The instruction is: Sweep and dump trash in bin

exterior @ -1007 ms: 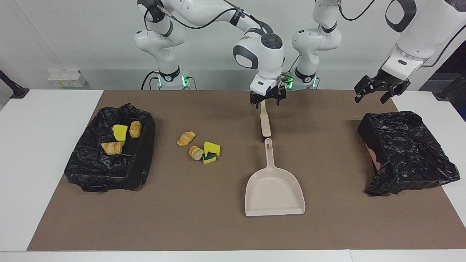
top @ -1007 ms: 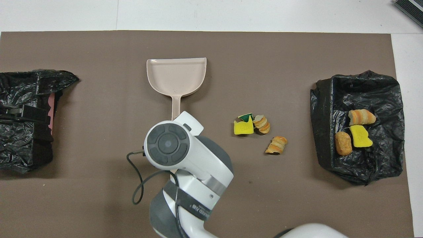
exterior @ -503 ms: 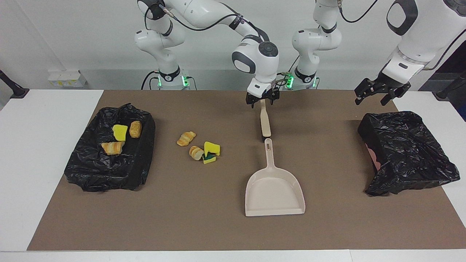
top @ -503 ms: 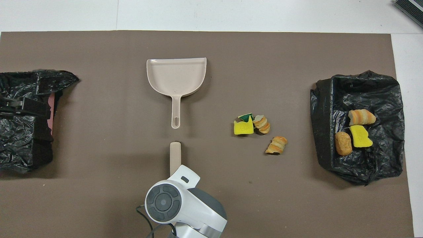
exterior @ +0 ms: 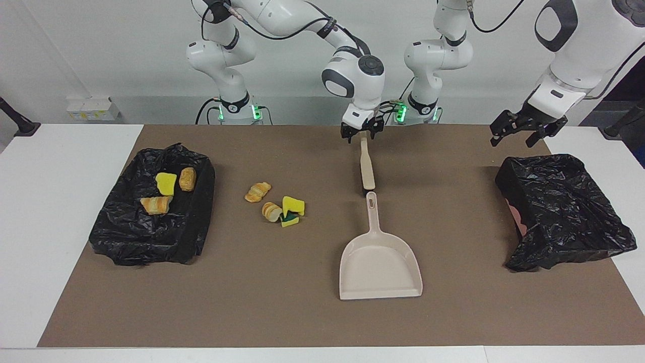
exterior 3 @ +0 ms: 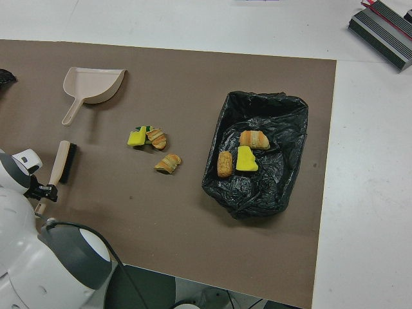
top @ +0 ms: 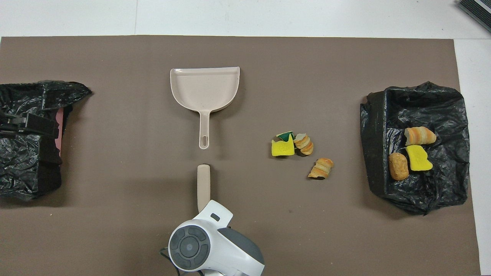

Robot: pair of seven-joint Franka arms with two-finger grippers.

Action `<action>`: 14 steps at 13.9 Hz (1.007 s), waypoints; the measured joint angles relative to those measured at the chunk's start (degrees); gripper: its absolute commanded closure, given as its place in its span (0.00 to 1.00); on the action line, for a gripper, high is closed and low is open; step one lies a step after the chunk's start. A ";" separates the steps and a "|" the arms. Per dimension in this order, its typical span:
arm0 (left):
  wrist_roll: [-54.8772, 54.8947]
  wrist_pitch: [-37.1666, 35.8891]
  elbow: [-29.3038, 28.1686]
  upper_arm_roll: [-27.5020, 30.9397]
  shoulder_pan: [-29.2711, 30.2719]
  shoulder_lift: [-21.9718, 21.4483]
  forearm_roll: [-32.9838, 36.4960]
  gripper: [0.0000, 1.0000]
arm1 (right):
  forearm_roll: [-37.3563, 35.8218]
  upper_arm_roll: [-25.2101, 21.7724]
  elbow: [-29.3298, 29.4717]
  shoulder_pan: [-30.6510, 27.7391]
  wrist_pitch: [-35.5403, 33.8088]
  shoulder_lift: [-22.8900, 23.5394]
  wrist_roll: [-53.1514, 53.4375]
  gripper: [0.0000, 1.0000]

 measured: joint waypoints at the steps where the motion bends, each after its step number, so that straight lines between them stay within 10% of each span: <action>1: 0.13 0.28 -0.13 -0.06 -1.12 0.19 0.00 0.00 | 0.04 0.00 0.02 -0.01 0.03 -0.04 0.11 1.00; 10: -8.93 14.63 -8.09 -0.35 -15.32 4.04 0.00 0.00 | 1.96 -1.14 4.85 -6.33 -23.02 -9.14 -6.19 1.00; 14: -20.36 22.33 -8.50 -0.46 -21.91 10.85 0.13 0.00 | 7.40 -12.45 4.21 -8.45 -32.30 -17.98 -20.18 1.00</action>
